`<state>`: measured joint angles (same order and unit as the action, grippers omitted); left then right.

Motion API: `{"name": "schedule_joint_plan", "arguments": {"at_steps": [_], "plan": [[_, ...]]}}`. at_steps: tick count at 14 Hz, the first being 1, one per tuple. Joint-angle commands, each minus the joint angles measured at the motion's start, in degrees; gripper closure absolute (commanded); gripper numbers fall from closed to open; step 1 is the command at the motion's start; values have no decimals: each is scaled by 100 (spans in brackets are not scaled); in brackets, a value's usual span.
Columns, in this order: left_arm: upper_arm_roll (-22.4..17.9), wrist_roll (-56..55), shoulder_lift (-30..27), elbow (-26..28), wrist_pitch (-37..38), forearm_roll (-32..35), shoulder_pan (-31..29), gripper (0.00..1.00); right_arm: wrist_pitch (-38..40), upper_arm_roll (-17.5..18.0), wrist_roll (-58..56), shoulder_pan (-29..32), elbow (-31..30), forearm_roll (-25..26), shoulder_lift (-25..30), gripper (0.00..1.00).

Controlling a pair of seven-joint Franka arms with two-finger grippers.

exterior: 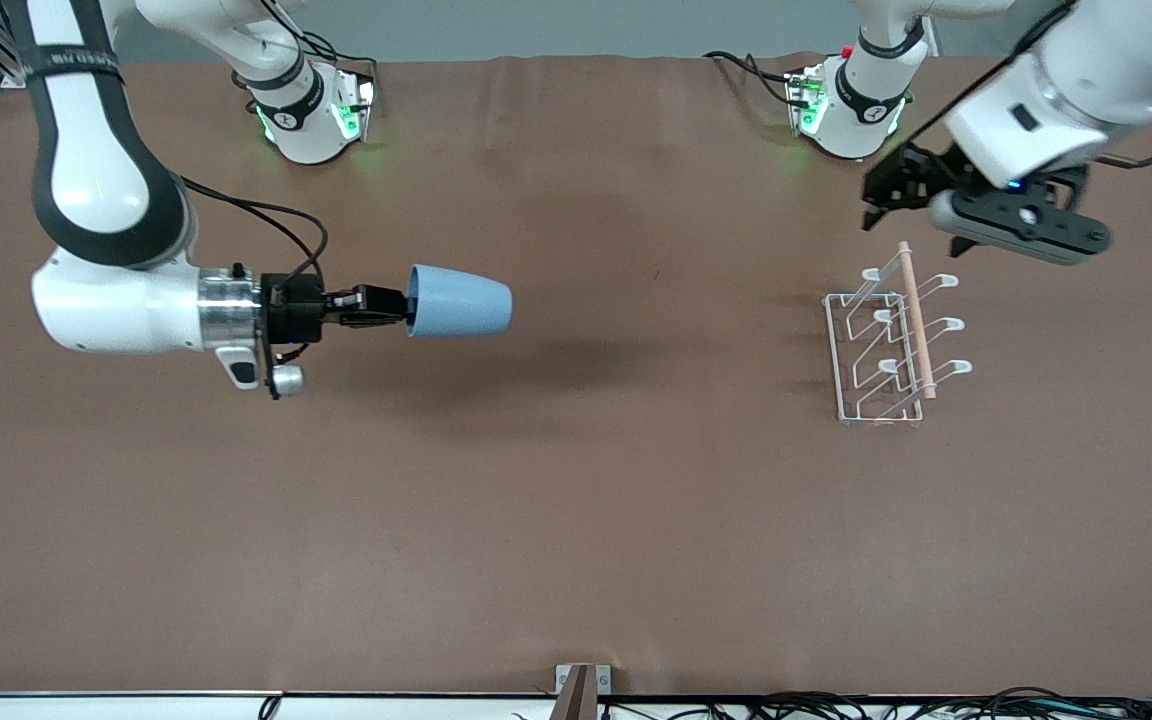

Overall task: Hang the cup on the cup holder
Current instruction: 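Lift the cup with the right gripper while the left gripper approaches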

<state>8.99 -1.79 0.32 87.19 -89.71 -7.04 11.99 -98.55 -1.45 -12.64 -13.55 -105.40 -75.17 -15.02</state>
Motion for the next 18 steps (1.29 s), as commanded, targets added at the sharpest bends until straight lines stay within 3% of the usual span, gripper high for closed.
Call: {"name": "schedule_joint_plan", "arguments": {"at_steps": [1,5,8,12,18], "plan": [[-20,38,65,-131,-160,-17,565,0,807,-66,-509,10,38,-777,-394,98],[-28,21,652,-780,-450,-8,1322,0,1136,-57,-634,-34,64,-1008,-695,97],[-28,21,1013,-1054,-836,1,1797,0,1697,-66,-695,-43,64,-1665,-975,94],[-28,-23,1418,-1291,-1347,563,2448,0,1725,-66,-634,-78,108,-1676,-994,91],[-28,21,1620,-1318,-2031,713,2756,0,1681,-75,-652,-174,99,-1632,-1055,92]]}}
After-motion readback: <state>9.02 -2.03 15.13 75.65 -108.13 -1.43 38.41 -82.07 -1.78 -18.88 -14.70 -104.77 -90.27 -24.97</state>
